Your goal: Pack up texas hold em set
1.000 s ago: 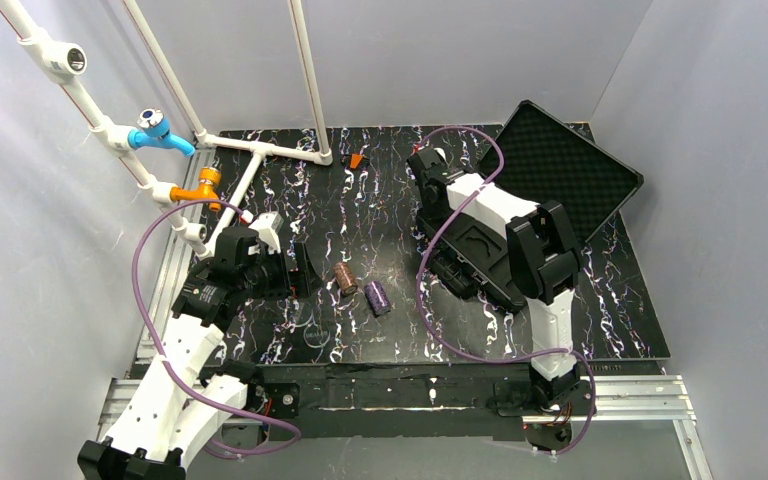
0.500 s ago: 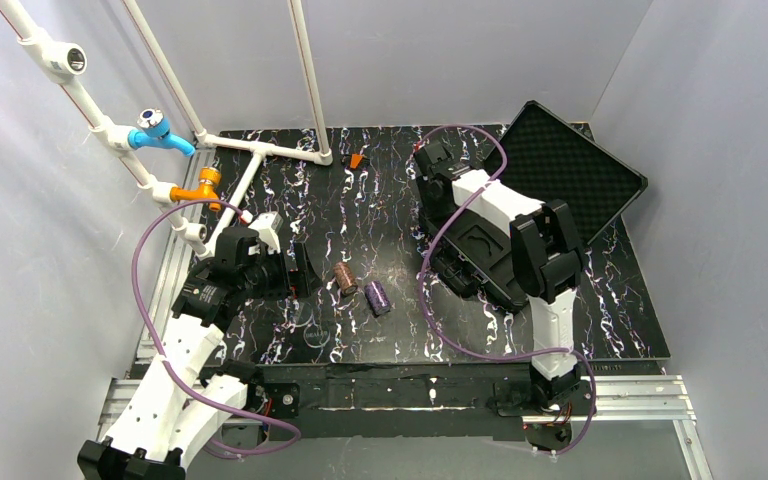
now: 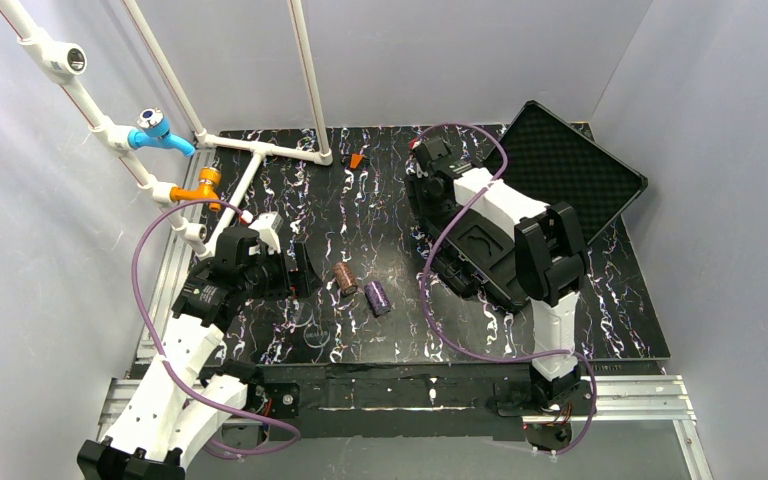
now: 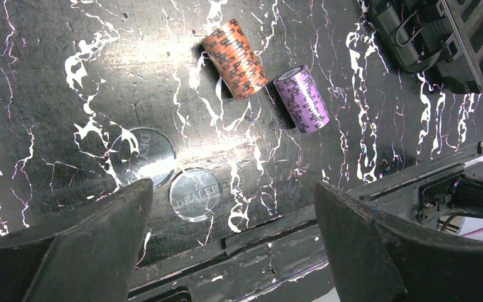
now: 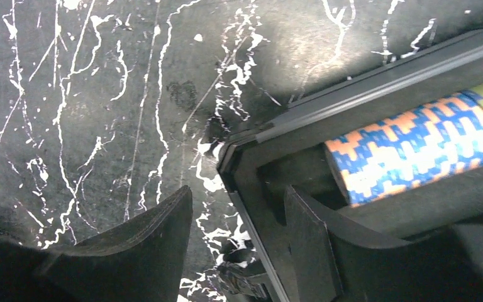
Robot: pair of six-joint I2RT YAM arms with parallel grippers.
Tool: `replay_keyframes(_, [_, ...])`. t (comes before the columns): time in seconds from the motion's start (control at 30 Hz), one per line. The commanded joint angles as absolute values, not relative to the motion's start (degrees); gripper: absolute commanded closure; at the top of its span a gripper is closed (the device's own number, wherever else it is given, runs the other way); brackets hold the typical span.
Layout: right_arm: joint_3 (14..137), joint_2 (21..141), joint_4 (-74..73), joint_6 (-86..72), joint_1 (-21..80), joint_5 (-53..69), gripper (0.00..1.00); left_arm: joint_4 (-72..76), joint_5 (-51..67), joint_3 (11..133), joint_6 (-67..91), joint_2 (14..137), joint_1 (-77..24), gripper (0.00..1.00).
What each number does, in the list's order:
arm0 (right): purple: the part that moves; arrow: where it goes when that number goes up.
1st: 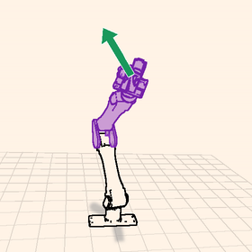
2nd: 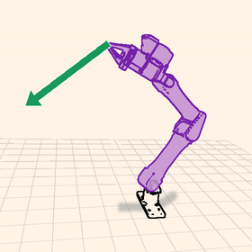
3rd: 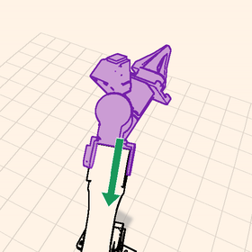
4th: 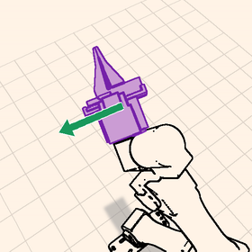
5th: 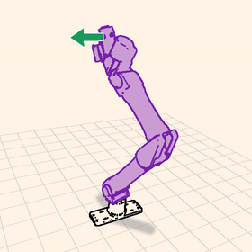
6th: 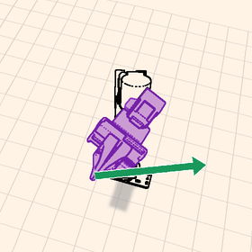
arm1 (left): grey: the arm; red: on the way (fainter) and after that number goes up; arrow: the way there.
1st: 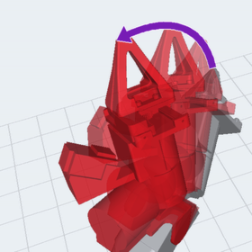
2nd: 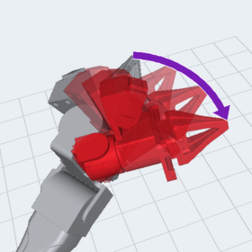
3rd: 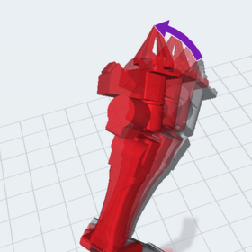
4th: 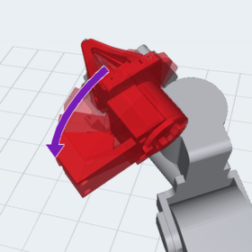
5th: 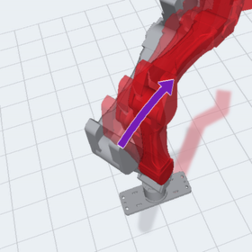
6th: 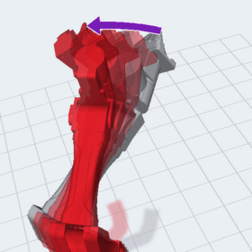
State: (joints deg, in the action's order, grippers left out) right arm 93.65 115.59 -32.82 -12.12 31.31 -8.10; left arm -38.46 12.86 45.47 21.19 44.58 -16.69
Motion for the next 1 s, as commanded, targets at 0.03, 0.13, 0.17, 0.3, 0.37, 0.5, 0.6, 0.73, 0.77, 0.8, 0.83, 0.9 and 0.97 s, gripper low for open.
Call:
replay_keyframes(0.03, [97.5,119.5,-31.7,-13.3,32.2,-5.2,0.37,-39.9,12.5,45.6,21.0,44.4,-17.0,0.01])
replay_keyframes(0.13, [98.7,121.1,-31.6,-13.7,32.5,-4.8,0.38,-39.8,12.5,45.6,21.0,44.4,-17.0,0.01])
replay_keyframes(0.17, [99.1,121.4,-31.7,-13.7,32.6,-4.8,0.39,-39.8,12.5,45.6,21.0,44.4,-17.0,0.01])
replay_keyframes(0.3, [100.5,123.0,-32.0,-13.7,33.2,-4.9,0.4,-39.8,12.6,45.6,21.0,44.5,-17.0,0.01])
replay_keyframes(0.37, [100.9,123.4,-32.1,-13.7,33.4,-4.6,0.42,-39.8,12.6,45.7,21.0,44.5,-17.0,0.01])
replay_keyframes(0.5, [102.0,124.4,-31.5,-13.1,34.5,-3.6,0.48,-39.8,12.7,45.7,20.9,44.5,-17.0,0.01])
replay_keyframes(0.6, [103.8,125.5,-31.7,-11.7,36.0,-3.6,0.58,-39.7,13.0,45.8,20.9,44.7,-17.0,0.01])
replay_keyframes(0.73, [106.0,127.1,-32.1,-10.0,38.1,-4.3,0.75,-39.6,13.4,45.9,20.8,45.0,-17.0,0.01])
replay_keyframes(0.77, [106.3,127.4,-32.1,-9.8,38.5,-4.3,0.76,-39.6,13.4,45.8,20.8,44.9,-17.0,0.01])
replay_keyframes(0.8, [106.8,127.9,-32.1,-9.6,39.0,-4.2,0.77,-39.6,13.4,45.8,20.7,44.8,-16.9,0.01])
replay_keyframes(0.83, [107.2,128.3,-32.0,-9.5,39.3,-3.9,0.77,-39.6,13.3,45.8,20.7,44.7,-17.0,0.01])
replay_keyframes(0.9, [107.9,128.8,-31.7,-8.9,40.3,-3.6,0.78,-39.7,13.2,45.8,20.8,44.7,-16.9,0.01])
replay_keyframes(0.97, [108.7,129.2,-31.4,-8.1,41.3,-3.3,0.78,-39.6,13.1,45.8,20.8,44.6,-17.0,0.01])
